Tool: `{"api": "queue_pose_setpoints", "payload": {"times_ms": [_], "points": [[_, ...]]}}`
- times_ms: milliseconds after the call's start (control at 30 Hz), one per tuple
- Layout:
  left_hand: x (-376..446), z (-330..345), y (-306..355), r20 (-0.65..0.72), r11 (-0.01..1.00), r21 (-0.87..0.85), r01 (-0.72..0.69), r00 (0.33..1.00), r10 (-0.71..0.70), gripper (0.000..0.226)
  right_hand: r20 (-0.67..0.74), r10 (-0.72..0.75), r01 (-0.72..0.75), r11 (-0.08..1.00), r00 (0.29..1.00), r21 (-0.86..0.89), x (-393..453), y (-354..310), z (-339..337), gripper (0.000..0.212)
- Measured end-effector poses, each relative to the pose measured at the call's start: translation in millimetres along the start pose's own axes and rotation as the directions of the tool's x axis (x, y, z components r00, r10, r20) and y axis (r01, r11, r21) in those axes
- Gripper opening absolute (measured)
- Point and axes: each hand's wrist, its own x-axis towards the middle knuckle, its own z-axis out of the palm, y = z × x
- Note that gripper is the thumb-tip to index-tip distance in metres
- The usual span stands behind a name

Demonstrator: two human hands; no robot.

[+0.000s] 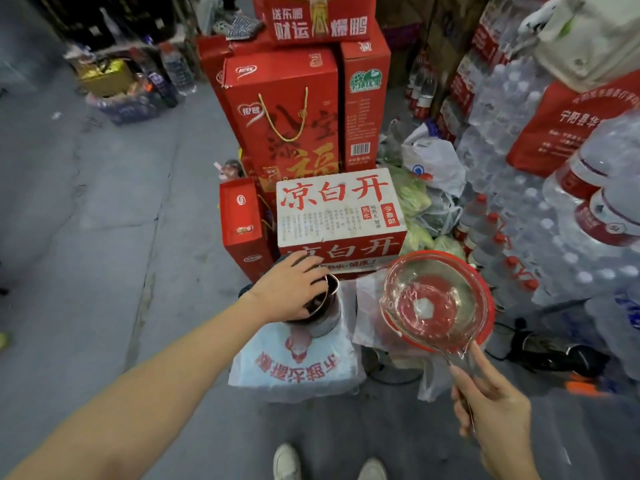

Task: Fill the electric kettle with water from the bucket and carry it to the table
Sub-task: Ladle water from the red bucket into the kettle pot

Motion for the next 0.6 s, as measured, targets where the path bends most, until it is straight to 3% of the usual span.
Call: {"api": "queue_pose_setpoints", "payload": {"times_ms": [100,167,300,367,467,533,600], "points": [[-18,-3,-8,-0.134,0.997,-0.065,0.037,0.990,-0.045,0.052,0.012,-0.010,0.010,1.000,1.000,0.006,-11,-3,17,0.058],[-39,-3,-11,-0.251,0.978,-0.181,0.103,0.957,-0.147,0.045,0.026,-0.023,0.023,1.000,0.999,0.007,-18,-3,30,0.059],[-78,7,-10,-0.387,0.794,-0.555,0.249,0.768,-0.511,0.031,0.063,-0.057,0.056,0.998,0.996,0.019,-34,-2,58,0.061],[-92,11,-5,-0.308,0.620,-0.712,0.329,0.647,-0.697,0.041,0.077,-0.075,0.073,0.997,0.994,0.022,-40,-2,71,0.059],[-107,21,6,-0.068,0.270,-0.887,0.374,0.473,-0.878,0.062,0.090,-0.091,0.089,0.996,0.992,0.021,-45,-1,90,0.058],[-112,26,10,0.092,0.048,-0.948,0.315,0.415,-0.905,0.071,0.096,-0.096,0.095,0.995,0.991,0.015,-47,2,101,0.059],[-114,26,13,0.166,-0.047,-0.956,0.291,0.399,-0.902,0.070,0.099,-0.105,0.105,0.994,0.990,0.007,-50,5,112,0.061]]}}
